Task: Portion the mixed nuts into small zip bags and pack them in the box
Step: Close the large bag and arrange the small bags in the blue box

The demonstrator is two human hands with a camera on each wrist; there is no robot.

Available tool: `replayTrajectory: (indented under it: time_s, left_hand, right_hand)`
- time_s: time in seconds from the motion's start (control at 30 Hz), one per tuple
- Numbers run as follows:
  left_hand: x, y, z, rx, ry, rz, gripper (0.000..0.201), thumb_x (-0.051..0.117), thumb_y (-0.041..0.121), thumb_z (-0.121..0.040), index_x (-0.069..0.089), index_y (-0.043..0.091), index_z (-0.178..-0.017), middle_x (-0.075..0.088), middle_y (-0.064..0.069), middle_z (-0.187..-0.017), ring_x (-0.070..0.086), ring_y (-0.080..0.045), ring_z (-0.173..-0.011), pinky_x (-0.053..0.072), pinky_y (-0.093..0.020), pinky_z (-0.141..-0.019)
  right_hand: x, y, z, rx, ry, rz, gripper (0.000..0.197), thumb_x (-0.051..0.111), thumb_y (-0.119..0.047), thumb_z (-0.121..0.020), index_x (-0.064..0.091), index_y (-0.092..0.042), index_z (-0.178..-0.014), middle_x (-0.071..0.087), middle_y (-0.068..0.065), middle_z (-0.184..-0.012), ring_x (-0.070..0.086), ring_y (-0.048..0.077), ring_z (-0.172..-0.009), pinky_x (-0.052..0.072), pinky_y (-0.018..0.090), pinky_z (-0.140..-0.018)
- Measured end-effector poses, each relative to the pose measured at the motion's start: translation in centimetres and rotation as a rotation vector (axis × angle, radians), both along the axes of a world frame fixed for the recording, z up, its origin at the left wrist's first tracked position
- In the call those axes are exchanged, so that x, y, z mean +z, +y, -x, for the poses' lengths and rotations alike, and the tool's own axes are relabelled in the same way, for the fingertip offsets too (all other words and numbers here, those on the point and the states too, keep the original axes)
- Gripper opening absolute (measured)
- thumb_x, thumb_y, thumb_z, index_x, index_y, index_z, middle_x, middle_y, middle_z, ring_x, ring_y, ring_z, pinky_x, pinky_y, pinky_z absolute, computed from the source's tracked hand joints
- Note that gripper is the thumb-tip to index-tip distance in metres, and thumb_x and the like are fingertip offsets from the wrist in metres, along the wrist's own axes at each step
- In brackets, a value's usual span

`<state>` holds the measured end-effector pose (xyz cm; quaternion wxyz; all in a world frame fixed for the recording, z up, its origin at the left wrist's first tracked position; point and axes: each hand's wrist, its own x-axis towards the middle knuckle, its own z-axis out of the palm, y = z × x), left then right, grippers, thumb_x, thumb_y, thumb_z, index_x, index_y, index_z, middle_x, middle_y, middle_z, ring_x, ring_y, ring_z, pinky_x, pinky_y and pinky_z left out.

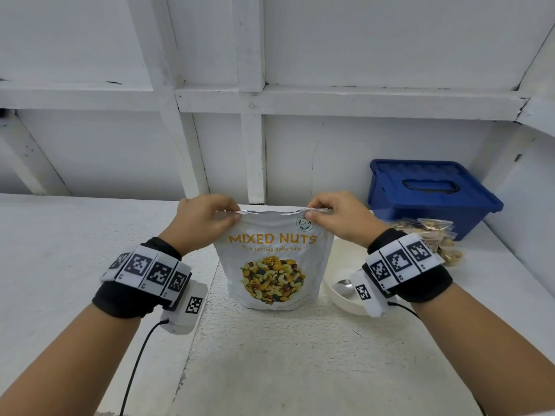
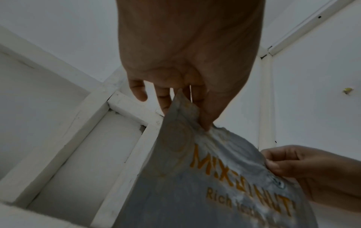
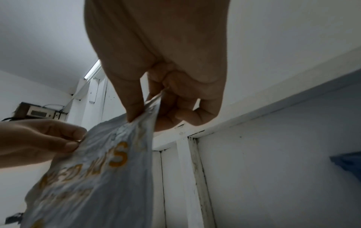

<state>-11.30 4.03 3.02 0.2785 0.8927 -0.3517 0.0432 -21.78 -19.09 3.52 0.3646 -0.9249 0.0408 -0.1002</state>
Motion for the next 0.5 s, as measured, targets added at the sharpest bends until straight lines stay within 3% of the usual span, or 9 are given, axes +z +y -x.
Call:
replayTrajectory:
  time_s: [0.1, 0.23, 0.37, 0.43, 0.5]
  left_hand:
    - [0.4, -0.6, 0.0, 0.013, -0.170, -0.213, 0.025, 0.045, 0.036, -0.094, 0.064, 0.022, -0.102, 0.062, 0.009, -0.102, 0.049, -0.016, -0.106, 0.023, -0.034, -0.089]
    - [0.7, -1.5, 0.6, -0.038, -0.185, -0.189, 0.038, 0.037, 0.043, -0.086, 0.065, 0.020, -0.096, 0.056, 0.013, -0.090, 0.053, -0.015, -0.098, 0.018, -0.030, -0.080]
    - [0.2, -1.5, 1.0, -0.030, -0.192, -0.092, 0.031, 0.041, 0.035, -0.087, 0.066, 0.018, -0.093, 0.062, 0.008, -0.091, 0.056, -0.017, -0.094, 0.019, -0.030, -0.078]
    - [0.0, -1.6, 1.1, -0.017, -0.221, -0.106, 0.019, 0.049, 0.026, -0.093, 0.065, 0.018, -0.095, 0.062, 0.007, -0.094, 0.056, -0.016, -0.095, 0.018, -0.030, -0.079]
    - [0.1, -1.7, 1.1, -0.007, -0.253, -0.162, 0.020, 0.048, 0.026, -0.094, 0.065, 0.019, -0.100, 0.062, 0.008, -0.098, 0.055, -0.015, -0.098, 0.018, -0.029, -0.080]
  right_hand:
    - [0.1, 0.3, -0.1, 0.011, -0.003, 0.144, 0.011, 0.056, -0.024, -0.091, 0.065, -0.017, -0.092, 0.062, -0.005, -0.090, 0.057, 0.011, -0.088, 0.045, 0.021, -0.071]
    - [0.2, 0.9, -0.3, 0.038, -0.012, 0.250, 0.019, 0.054, -0.026, -0.092, 0.066, -0.014, -0.100, 0.066, -0.001, -0.100, 0.058, 0.015, -0.097, 0.048, 0.034, -0.086]
    - [0.1, 1.1, -0.3, 0.007, -0.012, 0.333, 0.019, 0.050, -0.029, -0.093, 0.064, -0.017, -0.099, 0.066, -0.003, -0.100, 0.058, 0.017, -0.098, 0.041, 0.038, -0.091]
    - [0.1, 1.2, -0.3, -0.011, -0.024, 0.431, 0.021, 0.046, -0.031, -0.095, 0.062, -0.019, -0.101, 0.064, -0.006, -0.102, 0.056, 0.015, -0.099, 0.033, 0.036, -0.091]
    - [0.3, 1.5, -0.3, 0.000, -0.034, 0.496, 0.022, 0.044, -0.033, -0.095, 0.061, -0.021, -0.102, 0.063, -0.009, -0.101, 0.055, 0.013, -0.098, 0.029, 0.036, -0.090]
